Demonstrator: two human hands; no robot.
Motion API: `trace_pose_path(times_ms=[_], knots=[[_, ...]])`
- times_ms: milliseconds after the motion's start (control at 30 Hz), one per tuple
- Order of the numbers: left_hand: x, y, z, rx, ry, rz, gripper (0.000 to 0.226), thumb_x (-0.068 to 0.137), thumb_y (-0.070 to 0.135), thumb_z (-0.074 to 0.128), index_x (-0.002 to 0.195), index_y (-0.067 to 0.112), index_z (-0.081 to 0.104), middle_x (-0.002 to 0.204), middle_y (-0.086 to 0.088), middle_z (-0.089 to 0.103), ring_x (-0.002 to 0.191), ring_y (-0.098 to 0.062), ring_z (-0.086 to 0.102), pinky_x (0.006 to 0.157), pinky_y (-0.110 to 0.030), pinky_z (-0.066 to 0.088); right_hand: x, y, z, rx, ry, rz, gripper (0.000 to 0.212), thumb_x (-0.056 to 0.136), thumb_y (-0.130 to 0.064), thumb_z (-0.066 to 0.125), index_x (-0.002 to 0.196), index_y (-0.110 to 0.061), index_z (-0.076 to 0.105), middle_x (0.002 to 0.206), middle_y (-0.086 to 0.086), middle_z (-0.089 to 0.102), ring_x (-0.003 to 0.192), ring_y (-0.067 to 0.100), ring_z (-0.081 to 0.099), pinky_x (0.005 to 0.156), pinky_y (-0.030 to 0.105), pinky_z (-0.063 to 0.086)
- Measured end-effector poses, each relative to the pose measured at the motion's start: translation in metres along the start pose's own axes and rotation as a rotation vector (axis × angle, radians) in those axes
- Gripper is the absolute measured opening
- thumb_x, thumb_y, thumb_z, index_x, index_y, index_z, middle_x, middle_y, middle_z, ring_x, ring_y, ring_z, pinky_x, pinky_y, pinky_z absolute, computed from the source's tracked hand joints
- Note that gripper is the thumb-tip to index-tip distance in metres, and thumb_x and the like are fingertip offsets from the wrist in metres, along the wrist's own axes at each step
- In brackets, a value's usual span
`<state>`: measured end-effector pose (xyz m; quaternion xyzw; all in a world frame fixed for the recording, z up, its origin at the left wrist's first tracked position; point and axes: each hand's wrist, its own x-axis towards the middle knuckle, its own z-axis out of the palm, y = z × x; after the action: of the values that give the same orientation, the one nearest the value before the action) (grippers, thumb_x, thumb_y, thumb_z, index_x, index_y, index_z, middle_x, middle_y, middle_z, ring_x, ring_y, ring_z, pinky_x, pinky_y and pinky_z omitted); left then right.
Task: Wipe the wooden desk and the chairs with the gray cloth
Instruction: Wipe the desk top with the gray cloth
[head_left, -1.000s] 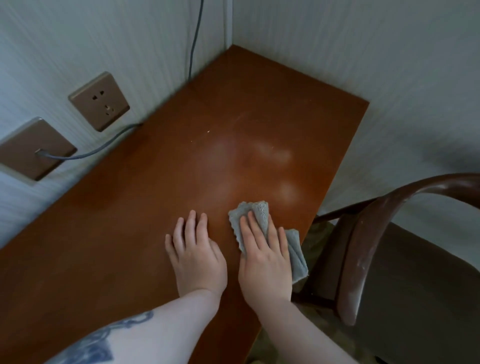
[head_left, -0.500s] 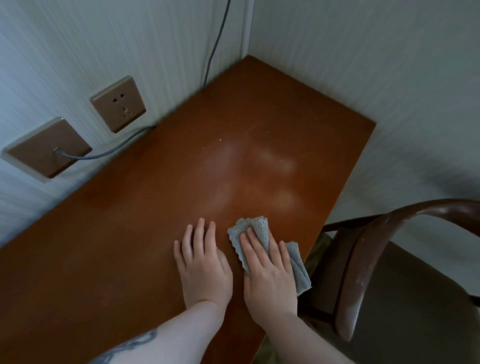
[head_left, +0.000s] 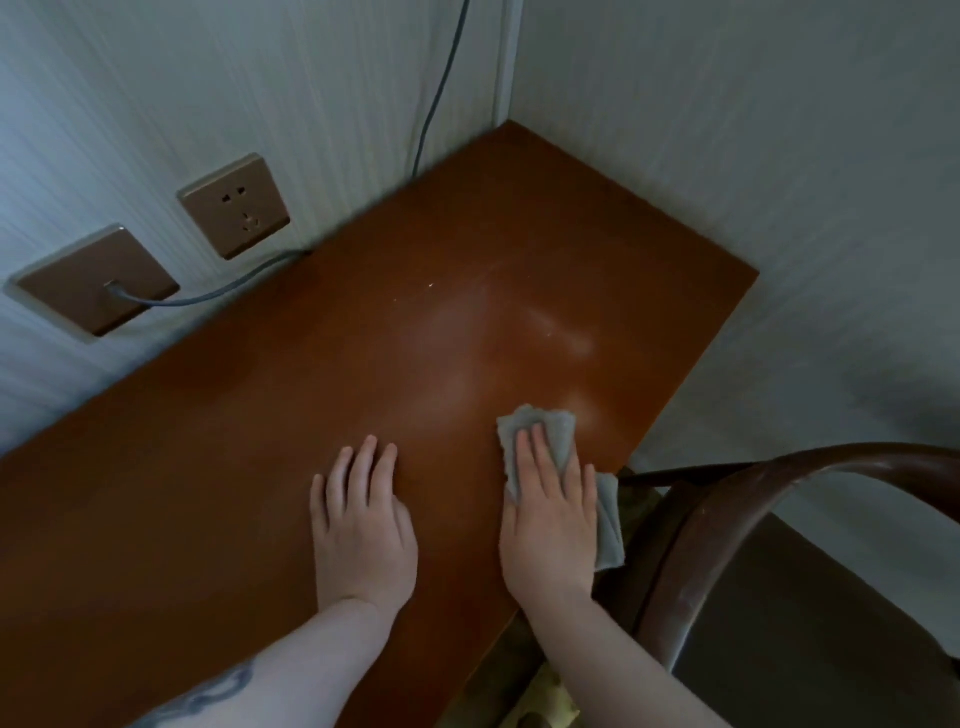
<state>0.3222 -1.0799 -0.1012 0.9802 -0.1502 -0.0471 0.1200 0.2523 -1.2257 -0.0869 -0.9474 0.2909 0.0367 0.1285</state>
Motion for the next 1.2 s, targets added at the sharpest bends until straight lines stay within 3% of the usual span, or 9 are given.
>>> trace_pose_path(times_ms=[100,200,433,567,700,900,1000,1100,1200], knots=[[-0.001,-0.001,-0.001,0.042,0.004,0.002,0.048,0.096,0.024,0.028,0.14,0.019,0.047,0.149,-0.002,0.041,0.142,-0.023,0.028,0.118,-0.048,0.014,-0.027,-0.013,-0.001,0.023,-0.124,-0.336,0.059,0.089,-0.036,0.043,0.147,-0.024,0.039,0.152,-0.007,0.037,0.142,0.025,0.031,0.119,0.047,0.02],[0.003,0.017,-0.004,-0.032,0.025,-0.135,0.043,0.093,0.016,0.045,0.135,0.017,0.052,0.146,-0.002,0.044,0.141,-0.023,0.029,0.119,-0.049,0.007,-0.003,-0.013,-0.018,0.022,-0.281,-0.686,0.055,0.101,-0.032,0.032,0.153,-0.031,0.016,0.161,-0.011,0.011,0.149,0.019,-0.001,0.117,0.038,-0.012],[-0.01,0.099,0.013,-0.223,0.124,-0.265,0.044,0.095,0.023,0.042,0.14,0.023,0.045,0.155,0.001,0.03,0.145,-0.019,0.015,0.118,-0.041,-0.003,0.029,0.055,-0.021,0.191,0.075,0.065,0.06,0.099,-0.022,0.042,0.154,-0.031,0.017,0.159,-0.017,0.011,0.147,0.02,0.013,0.114,0.031,-0.005],[-0.006,0.09,0.023,-0.217,0.124,-0.311,0.043,0.096,0.018,0.046,0.139,0.019,0.045,0.154,0.0,0.032,0.144,-0.02,0.019,0.119,-0.046,0.002,0.005,0.028,-0.017,0.202,0.06,-0.265,0.048,0.092,-0.022,0.048,0.139,-0.029,0.049,0.143,-0.012,0.049,0.131,0.025,0.046,0.108,0.043,0.033],[-0.003,0.092,0.023,-0.238,0.136,-0.355,0.042,0.096,0.018,0.04,0.138,0.017,0.047,0.151,0.0,0.037,0.144,-0.019,0.02,0.12,-0.046,0.001,0.032,0.022,-0.011,0.032,-0.061,-0.534,0.048,0.094,-0.033,0.036,0.141,-0.034,0.045,0.15,-0.01,0.04,0.14,0.027,0.032,0.116,0.044,0.01],[-0.005,0.097,0.021,-0.236,0.152,-0.343,0.044,0.097,0.016,0.033,0.139,0.019,0.045,0.151,0.001,0.035,0.145,-0.016,0.017,0.12,-0.047,-0.001,0.055,0.076,-0.034,0.156,0.102,0.247,0.06,0.092,-0.018,0.054,0.147,-0.034,0.035,0.155,-0.01,0.028,0.135,0.029,0.027,0.104,0.047,0.03],[-0.004,0.097,0.022,-0.253,0.151,-0.34,0.044,0.095,0.013,0.037,0.138,0.018,0.046,0.151,0.001,0.036,0.144,-0.017,0.019,0.119,-0.047,-0.002,0.037,0.048,-0.033,0.157,0.173,-0.074,0.061,0.084,-0.012,0.061,0.141,-0.027,0.046,0.148,-0.008,0.041,0.129,0.033,0.039,0.101,0.05,0.038],[-0.006,0.093,0.021,-0.35,0.194,-0.355,0.043,0.092,0.004,0.049,0.133,0.014,0.05,0.148,-0.003,0.041,0.141,-0.021,0.027,0.119,-0.047,0.004,0.031,0.01,-0.016,0.138,-0.118,-0.55,0.054,0.097,-0.022,0.047,0.148,-0.032,0.033,0.157,-0.011,0.026,0.146,0.025,0.015,0.117,0.041,-0.005],[-0.008,0.09,0.012,-0.492,0.22,-0.361,0.043,0.093,-0.002,0.045,0.134,0.014,0.05,0.149,-0.002,0.039,0.142,-0.019,0.025,0.12,-0.037,0.001,0.059,0.03,-0.015,0.049,-0.012,-0.342,0.062,0.095,-0.018,0.048,0.151,-0.031,0.026,0.159,-0.008,0.02,0.147,0.028,0.013,0.115,0.039,-0.009]])
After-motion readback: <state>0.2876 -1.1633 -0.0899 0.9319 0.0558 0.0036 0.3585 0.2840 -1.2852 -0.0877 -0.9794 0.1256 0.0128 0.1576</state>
